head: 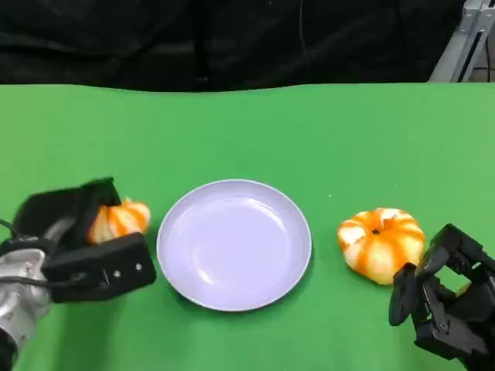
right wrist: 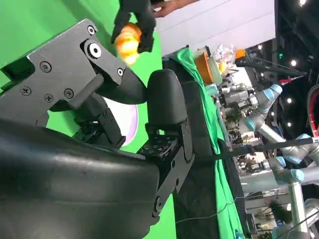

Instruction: Grasp the bread from the table and place it into the plate.

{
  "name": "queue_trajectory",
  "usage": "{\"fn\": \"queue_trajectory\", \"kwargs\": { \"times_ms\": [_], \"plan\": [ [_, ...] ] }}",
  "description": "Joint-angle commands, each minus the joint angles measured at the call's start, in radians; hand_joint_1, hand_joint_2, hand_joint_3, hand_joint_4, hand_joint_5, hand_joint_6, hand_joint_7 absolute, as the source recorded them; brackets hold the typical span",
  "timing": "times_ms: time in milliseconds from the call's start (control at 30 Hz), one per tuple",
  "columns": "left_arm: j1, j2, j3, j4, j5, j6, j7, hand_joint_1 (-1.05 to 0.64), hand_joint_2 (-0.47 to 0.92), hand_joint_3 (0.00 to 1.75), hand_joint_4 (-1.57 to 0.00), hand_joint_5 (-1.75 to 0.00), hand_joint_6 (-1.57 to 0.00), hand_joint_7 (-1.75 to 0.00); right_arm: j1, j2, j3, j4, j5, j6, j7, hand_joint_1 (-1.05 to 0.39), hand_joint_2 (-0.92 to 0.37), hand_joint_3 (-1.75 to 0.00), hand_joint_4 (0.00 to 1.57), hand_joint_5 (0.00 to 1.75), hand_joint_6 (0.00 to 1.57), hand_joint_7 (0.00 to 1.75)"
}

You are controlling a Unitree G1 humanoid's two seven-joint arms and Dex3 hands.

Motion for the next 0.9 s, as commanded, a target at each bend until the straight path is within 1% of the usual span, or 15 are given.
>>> {"fn": "queue_trajectory", "kwargs": {
  "times_ms": [33, 200, 300, 400, 533, 600, 700, 833, 867, 900],
  "plan": [
    [-0.003, 0.054, 0.026, -0.053, -0.007, 0.000, 0.006, 0.02, 0.86, 0.27, -0.66, -1.75, -0.47, -1.75, 0.001, -0.010, -0.008, -0.006, 0.000, 0.000, -0.006, -0.17, -0.43, -1.30, 0.91, 1.75, 0.71, 1.64],
    [0.010, 0.067, 0.048, -0.136, -0.012, 0.016, 0.004, 0.02, 0.87, 0.27, -0.70, -1.75, -0.50, -1.75, 0.001, -0.013, -0.011, -0.007, 0.001, 0.004, -0.007, -0.16, -0.42, -1.31, 0.92, 1.75, 0.72, 1.64],
    [0.029, 0.058, 0.062, -0.236, -0.020, 0.038, -0.030, 0.00, 0.88, 0.30, -0.72, -1.75, -0.53, -1.75, 0.003, -0.016, -0.011, -0.013, 0.003, 0.015, -0.010, -0.16, -0.42, -1.31, 0.92, 1.75, 0.72, 1.64],
    [0.044, 0.051, 0.066, -0.306, -0.026, 0.052, -0.066, -0.01, 0.89, 0.31, -0.74, -1.75, -0.61, -1.66, 0.002, -0.018, -0.013, -0.013, 0.005, 0.017, -0.008, -0.16, -0.43, -1.30, 0.91, 1.75, 0.71, 1.63],
    [0.070, 0.015, 0.048, -0.463, -0.023, 0.094, -0.146, -0.03, 0.90, 0.33, -0.72, -1.75, -0.68, -1.56, 0.001, -0.017, -0.012, -0.008, 0.003, 0.006, -0.004, -0.15, -0.43, -1.30, 0.91, 1.75, 0.71, 1.64],
    [0.075, -0.007, 0.034, -0.497, -0.006, 0.110, -0.160, -0.02, 0.88, 0.33, -0.73, -1.75, -0.68, -1.58, -0.002, -0.018, -0.012, -0.002, 0.004, 0.002, 0.001, -0.16, -0.43, -1.30, 0.90, 1.75, 0.70, 1.65],
    [0.070, -0.041, 0.002, -0.506, 0.021, 0.126, -0.179, -0.01, 0.87, 0.32, -0.72, -1.75, -0.64, -1.63, -0.004, -0.013, -0.012, 0.003, 0.009, -0.004, 0.006, -0.16, -0.43, -1.31, 0.90, 1.75, 0.70, 1.65],
    [0.061, -0.071, -0.031, -0.471, 0.035, 0.102, -0.183, -0.03, 0.90, 0.31, -0.71, -1.75, -0.70, -1.49, -0.005, -0.008, -0.006, 0.005, 0.003, -0.006, 0.005, -0.16, -0.43, -1.32, 0.90, 1.75, 0.69, 1.66],
    [0.059, -0.078, -0.039, -0.465, 0.038, 0.101, -0.183, -0.04, 0.91, 0.31, -0.71, -1.75, -0.71, -1.47, -0.005, -0.006, -0.005, 0.007, 0.002, -0.010, 0.006, -0.16, -0.43, -1.32, 0.90, 1.75, 0.69, 1.66],
    [0.057, -0.088, -0.048, -0.458, 0.041, 0.097, -0.180, -0.05, 0.91, 0.29, -0.70, -1.75, -0.69, -1.49, -0.004, -0.006, -0.004, 0.005, 0.000, -0.010, 0.004, -0.16, -0.43, -1.32, 0.90, 1.75, 0.69, 1.66]
  ]
}}
